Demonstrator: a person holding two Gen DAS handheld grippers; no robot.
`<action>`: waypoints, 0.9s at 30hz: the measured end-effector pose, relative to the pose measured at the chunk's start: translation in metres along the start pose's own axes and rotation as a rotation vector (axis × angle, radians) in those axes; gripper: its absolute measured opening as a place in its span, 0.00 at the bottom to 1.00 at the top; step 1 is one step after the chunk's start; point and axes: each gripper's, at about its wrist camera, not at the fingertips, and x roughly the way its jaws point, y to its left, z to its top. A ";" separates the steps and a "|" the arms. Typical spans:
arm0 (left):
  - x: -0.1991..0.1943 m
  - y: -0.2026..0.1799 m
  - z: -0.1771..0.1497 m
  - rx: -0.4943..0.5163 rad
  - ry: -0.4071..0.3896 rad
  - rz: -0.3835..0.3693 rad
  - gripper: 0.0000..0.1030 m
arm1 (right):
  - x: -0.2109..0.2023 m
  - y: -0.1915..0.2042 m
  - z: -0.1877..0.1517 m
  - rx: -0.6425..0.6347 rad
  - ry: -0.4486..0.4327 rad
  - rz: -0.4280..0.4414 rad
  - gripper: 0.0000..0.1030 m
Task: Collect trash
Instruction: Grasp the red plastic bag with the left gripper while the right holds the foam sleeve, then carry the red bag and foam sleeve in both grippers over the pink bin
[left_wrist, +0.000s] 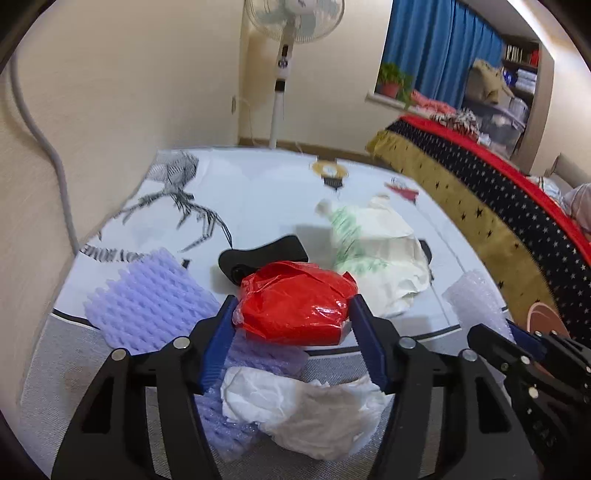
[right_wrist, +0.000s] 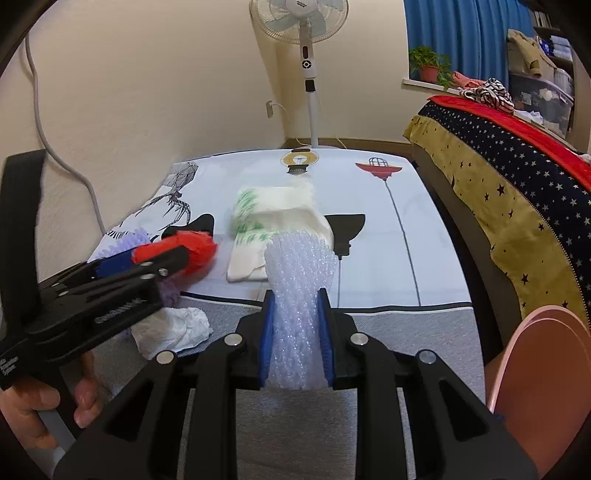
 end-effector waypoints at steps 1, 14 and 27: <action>-0.003 -0.002 0.000 0.011 -0.008 0.004 0.58 | -0.001 -0.001 0.001 0.001 -0.001 -0.001 0.21; -0.122 -0.032 0.031 0.076 -0.167 -0.040 0.58 | -0.101 -0.008 0.030 -0.027 -0.116 0.032 0.21; -0.200 -0.133 0.039 0.116 -0.210 -0.201 0.58 | -0.234 -0.079 0.039 0.015 -0.207 -0.044 0.21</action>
